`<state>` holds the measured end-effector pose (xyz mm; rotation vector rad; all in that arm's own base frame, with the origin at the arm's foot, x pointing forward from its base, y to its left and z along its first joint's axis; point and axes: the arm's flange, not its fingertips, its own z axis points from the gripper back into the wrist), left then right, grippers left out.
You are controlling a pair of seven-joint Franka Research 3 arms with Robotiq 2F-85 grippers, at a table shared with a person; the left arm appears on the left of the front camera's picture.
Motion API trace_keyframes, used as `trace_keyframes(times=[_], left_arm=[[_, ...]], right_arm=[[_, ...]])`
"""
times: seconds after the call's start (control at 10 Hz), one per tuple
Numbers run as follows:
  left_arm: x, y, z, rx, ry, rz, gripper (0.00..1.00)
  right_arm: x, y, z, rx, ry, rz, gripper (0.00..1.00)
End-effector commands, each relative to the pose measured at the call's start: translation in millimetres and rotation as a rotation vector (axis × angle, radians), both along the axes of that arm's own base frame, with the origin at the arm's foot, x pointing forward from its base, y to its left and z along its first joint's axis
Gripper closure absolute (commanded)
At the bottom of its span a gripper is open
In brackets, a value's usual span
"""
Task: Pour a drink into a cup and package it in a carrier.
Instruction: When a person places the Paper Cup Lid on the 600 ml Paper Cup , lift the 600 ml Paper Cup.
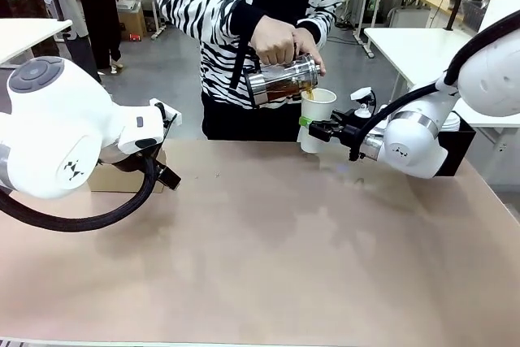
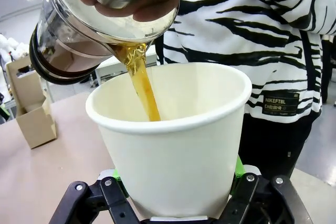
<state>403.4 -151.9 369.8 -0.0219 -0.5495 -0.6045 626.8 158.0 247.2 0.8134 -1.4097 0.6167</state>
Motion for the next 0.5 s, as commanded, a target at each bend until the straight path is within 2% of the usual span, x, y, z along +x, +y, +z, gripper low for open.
trace_keyframes(times=[0.0, 0.4], left_arm=[[-0.3, 0.0, 0.5, -0.002, 0.000, -0.001, 0.00], [-0.3, 0.0, 0.5, -0.002, 0.000, -0.001, 0.00]], right_arm=[[0.8, 2.3, 1.2, 0.005, 0.004, -0.012, 0.20], [0.8, 2.3, 1.2, 0.005, 0.004, -0.012, 0.20]])
